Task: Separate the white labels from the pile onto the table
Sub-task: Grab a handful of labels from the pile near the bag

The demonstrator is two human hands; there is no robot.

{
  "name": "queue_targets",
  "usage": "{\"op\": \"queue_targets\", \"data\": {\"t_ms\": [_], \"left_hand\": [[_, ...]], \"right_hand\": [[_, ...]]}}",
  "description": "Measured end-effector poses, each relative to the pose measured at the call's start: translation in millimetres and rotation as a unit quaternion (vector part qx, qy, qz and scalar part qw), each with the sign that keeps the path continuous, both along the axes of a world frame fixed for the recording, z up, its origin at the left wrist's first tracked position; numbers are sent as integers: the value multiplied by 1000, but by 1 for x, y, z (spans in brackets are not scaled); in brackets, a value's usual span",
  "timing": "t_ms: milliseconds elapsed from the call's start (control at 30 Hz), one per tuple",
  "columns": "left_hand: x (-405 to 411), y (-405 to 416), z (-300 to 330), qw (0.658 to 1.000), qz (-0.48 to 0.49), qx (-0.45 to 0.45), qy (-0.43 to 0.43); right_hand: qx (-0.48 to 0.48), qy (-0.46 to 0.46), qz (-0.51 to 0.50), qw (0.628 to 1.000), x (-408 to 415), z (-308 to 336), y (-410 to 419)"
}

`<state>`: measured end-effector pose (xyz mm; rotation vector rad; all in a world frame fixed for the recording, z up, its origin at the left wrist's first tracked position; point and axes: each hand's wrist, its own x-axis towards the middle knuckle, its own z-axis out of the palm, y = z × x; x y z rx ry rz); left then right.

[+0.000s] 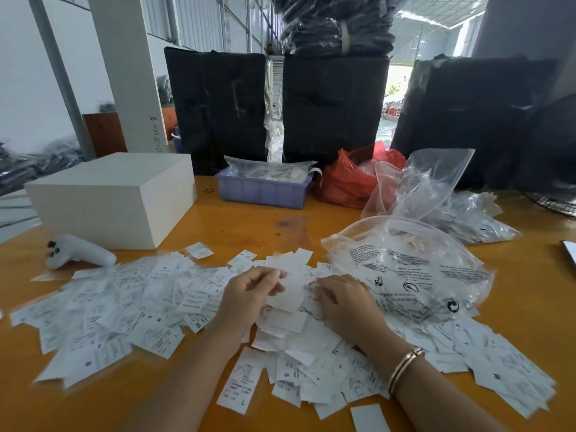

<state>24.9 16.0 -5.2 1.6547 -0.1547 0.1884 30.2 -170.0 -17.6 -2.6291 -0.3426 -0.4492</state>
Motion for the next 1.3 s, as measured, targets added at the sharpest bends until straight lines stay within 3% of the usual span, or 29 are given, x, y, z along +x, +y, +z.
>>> {"op": "queue_targets", "data": {"t_ms": [133,267,367,600,700,867,1033,1300], "left_hand": [[2,0,0,999,29,8,23],[3,0,0,999,21,-18,32],[3,1,1,995,6,-82,48],[7,4,4,960,-19,-264,89],[9,4,5,942,-27,-321,95],[8,6,6,916,-33,-383,111],[8,5,6,912,-22,-389,126],[8,3,4,926,-38,-356,122]], "right_hand": [[159,-56,5,986,0,1,-3],[372,-56,15,927,-4,8,-5],[444,-25,32,895,-7,11,-4],[486,55,142,861,-23,15,14],[480,45,135,866,-25,18,19],[525,59,103,843,-20,15,18],[515,113,126,840,-23,16,20],[475,156,64,864,-22,17,18]]}}
